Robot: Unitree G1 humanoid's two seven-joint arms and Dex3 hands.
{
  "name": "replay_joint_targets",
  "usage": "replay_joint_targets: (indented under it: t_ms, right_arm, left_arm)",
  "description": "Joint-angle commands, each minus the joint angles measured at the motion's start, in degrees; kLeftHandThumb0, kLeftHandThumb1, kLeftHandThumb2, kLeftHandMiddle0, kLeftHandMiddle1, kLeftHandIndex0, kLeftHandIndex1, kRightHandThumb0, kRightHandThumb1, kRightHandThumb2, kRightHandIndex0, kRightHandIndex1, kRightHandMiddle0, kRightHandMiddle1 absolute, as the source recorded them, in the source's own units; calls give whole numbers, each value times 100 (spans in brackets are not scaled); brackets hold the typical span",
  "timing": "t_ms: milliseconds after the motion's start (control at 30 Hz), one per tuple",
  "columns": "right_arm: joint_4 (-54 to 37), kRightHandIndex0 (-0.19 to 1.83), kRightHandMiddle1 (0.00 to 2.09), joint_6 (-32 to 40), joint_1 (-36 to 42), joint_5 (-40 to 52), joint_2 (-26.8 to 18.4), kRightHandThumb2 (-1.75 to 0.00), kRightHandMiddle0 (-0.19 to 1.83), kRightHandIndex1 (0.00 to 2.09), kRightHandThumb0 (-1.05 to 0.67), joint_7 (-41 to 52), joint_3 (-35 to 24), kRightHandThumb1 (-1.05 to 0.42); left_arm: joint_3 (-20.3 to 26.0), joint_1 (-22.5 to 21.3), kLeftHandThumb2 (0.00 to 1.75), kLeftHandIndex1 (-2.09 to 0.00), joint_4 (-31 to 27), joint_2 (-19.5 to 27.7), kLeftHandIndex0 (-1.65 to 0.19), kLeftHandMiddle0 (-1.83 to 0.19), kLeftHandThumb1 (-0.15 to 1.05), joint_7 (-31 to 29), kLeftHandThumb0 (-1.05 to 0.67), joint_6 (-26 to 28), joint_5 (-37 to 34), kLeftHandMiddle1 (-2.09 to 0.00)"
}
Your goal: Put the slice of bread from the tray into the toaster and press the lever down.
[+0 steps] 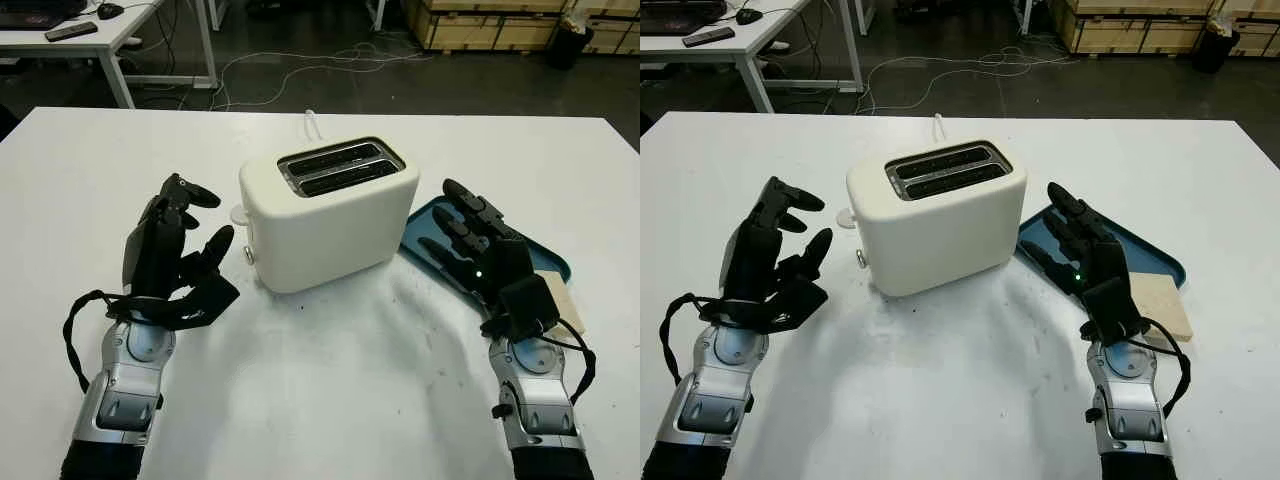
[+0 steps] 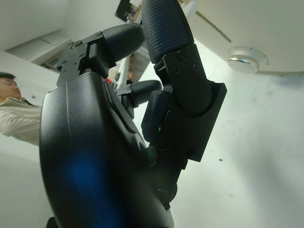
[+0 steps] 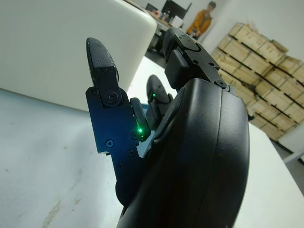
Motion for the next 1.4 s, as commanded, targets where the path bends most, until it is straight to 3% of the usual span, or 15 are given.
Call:
replay_joint_targets:
  t_ms: [0,333,533,800,1033,1200,1367]
  right_arm:
    - [-87,52,2,-156,-48,-26,43,0,49,3,-44,-57,31,-87]
    - [-119,52,1,-198,-12,24,-33,0,50,1,-42,128,65,-87]
    - [-409,54,1,-718,291,-883,-485,0,49,1,-47,-81,91,-84]
    - [-858,53,0,-1586,1289,-2267,-1389,0,49,0,-46,-474,-245,-78]
    - [175,42,0,-2281,1498,-4127,-2496,0,40,0,-42,-1812,-357,-75]
    - [-18,28,0,-1760,1709,-5020,-3099,-1,32,0,-53,-1680,-244,-77]
    - [-602,21,0,-1053,1861,-5593,-3286,-1,23,0,-57,-1118,-98,-78]
  left_arm:
    - [-33,-94,73,-157,77,7,0,-7,92,67,-94,-142,-13,-175]
    - [-80,-92,74,-157,42,-23,0,-7,92,77,-96,-67,48,-175]
    - [-76,-106,74,-159,115,-16,0,-8,92,99,-95,-175,7,-175]
    - [-46,-104,74,-158,99,-24,0,-6,92,47,-95,-158,-54,-175]
    - [-59,-128,75,-158,133,-15,0,-5,92,68,-95,-176,-18,-175]
    - [-81,-134,77,-158,99,-11,0,-4,92,89,-96,-93,86,-175]
    - [-74,-128,77,-158,115,-28,0,-5,92,140,-96,-97,102,-175]
